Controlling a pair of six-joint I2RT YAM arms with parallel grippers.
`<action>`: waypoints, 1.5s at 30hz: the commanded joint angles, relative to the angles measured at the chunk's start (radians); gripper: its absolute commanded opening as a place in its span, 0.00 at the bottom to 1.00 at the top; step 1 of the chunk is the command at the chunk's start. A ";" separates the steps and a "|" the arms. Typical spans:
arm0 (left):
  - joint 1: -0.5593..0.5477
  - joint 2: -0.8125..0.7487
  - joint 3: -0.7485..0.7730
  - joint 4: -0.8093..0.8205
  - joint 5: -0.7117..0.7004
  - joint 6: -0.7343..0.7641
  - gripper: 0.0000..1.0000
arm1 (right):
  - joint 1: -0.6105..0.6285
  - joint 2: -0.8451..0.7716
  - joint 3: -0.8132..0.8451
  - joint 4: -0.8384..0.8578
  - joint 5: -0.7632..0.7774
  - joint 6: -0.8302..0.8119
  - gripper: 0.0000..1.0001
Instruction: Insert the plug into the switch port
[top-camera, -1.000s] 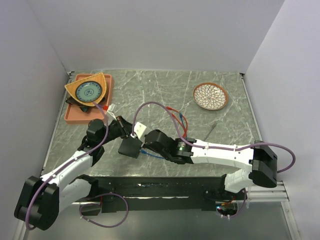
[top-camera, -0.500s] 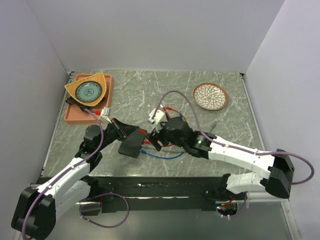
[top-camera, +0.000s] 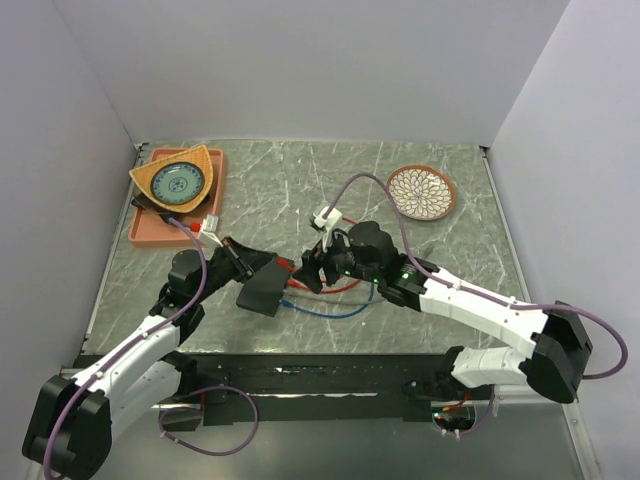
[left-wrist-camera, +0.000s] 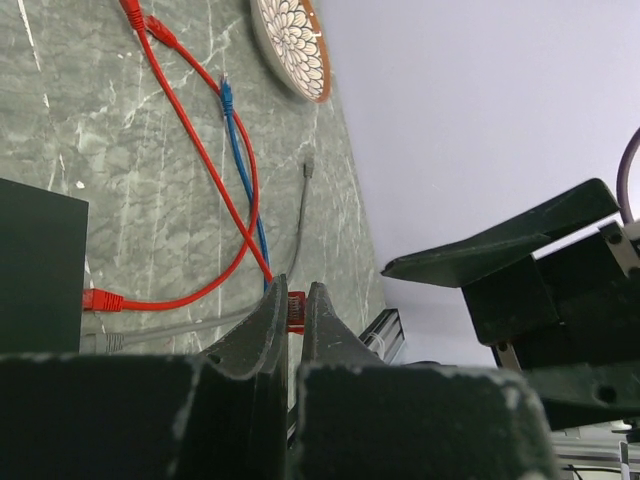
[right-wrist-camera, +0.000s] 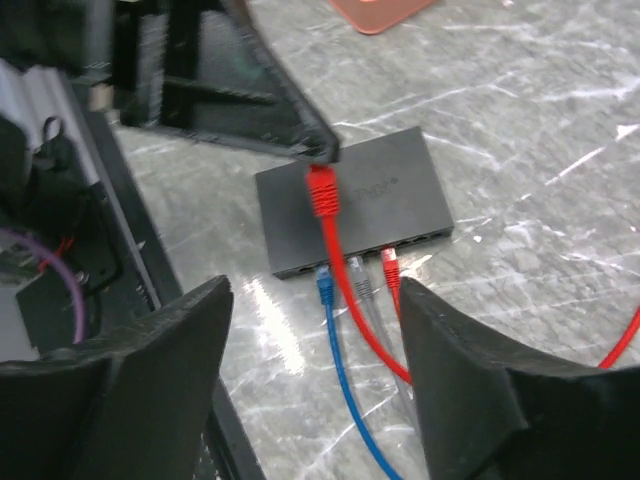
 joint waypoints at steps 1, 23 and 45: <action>-0.004 0.011 0.024 0.013 -0.003 -0.001 0.01 | 0.017 0.065 0.089 0.025 0.081 0.023 0.68; -0.004 0.048 0.048 -0.004 0.000 0.006 0.01 | 0.084 0.267 0.217 -0.044 0.194 -0.020 0.49; -0.004 0.039 0.044 -0.004 0.008 0.000 0.01 | 0.097 0.313 0.230 -0.023 0.194 0.003 0.27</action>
